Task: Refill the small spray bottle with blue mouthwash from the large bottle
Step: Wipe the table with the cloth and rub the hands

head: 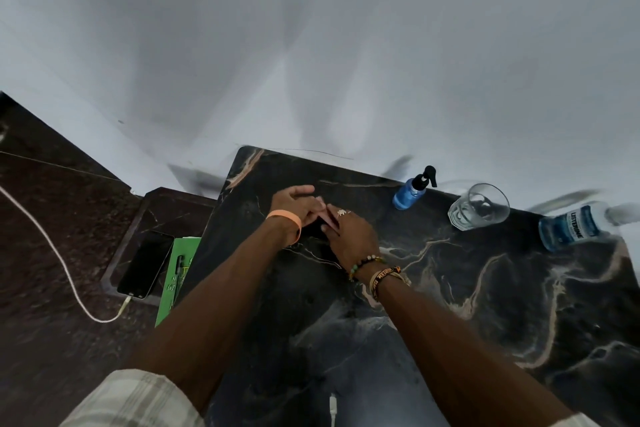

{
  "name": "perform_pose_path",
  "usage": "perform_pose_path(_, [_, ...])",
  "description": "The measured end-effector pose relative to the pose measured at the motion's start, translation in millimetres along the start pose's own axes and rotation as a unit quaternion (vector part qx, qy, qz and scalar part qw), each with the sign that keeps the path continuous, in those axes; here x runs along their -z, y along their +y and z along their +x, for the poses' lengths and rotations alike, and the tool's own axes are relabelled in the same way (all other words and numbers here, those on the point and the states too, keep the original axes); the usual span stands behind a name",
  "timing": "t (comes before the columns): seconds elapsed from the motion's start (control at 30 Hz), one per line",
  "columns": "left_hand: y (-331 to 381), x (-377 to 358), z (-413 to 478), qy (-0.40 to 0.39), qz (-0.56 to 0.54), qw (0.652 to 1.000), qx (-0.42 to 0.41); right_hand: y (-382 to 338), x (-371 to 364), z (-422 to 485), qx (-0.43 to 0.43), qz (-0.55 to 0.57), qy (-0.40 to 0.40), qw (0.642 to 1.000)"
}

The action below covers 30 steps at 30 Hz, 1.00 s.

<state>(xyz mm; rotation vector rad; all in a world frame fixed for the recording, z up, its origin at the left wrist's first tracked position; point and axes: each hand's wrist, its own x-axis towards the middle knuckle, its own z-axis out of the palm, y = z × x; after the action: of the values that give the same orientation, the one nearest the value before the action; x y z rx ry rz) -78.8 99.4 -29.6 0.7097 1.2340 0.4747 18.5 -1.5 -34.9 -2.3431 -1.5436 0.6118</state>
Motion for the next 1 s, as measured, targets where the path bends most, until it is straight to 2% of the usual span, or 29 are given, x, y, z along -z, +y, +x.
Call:
perform_pose_path(0.13, [-13.0, -7.2, -30.7, -0.060, -0.016, 0.997, 0.043, 14.3, 13.1, -32.7, -0.004, -0.073, 0.030, 0.997])
perform_pose_path(0.37, [-52.0, -55.9, -85.9, -0.113, 0.056, 0.989, 0.081, 67.5, 46.8, -104.9, 0.001, -0.051, 0.031, 0.998])
perform_pose_path(0.53, [-80.7, -112.6, -126.0, -0.140, 0.080, 0.986, 0.041, 116.2, 67.8, -151.4, -0.008, 0.013, 0.064, 0.998])
perform_pose_path(0.7, [-123.7, -174.9, -162.3, -0.128, 0.096, 0.986, 0.036, 175.7, 92.6, -206.0, -0.017, -0.055, 0.083, 0.995])
perform_pose_path(0.83, [-164.7, -219.9, -190.1, -0.156, 0.132, 0.979, 0.024, 228.8, 118.0, -258.8, 0.007, -0.066, 0.073, 0.995])
perform_pose_path(0.93, [-189.4, -253.8, -213.2, -0.155, 0.148, 0.977, -0.021, 262.1, 132.5, -288.0, 0.021, -0.065, 0.152, 0.986])
perform_pose_path(1.0, [-205.2, -264.0, -223.2, -0.148, 0.226, 0.957, -0.104, 281.3, 135.9, -297.4, 0.003, -0.100, 0.194, 0.976])
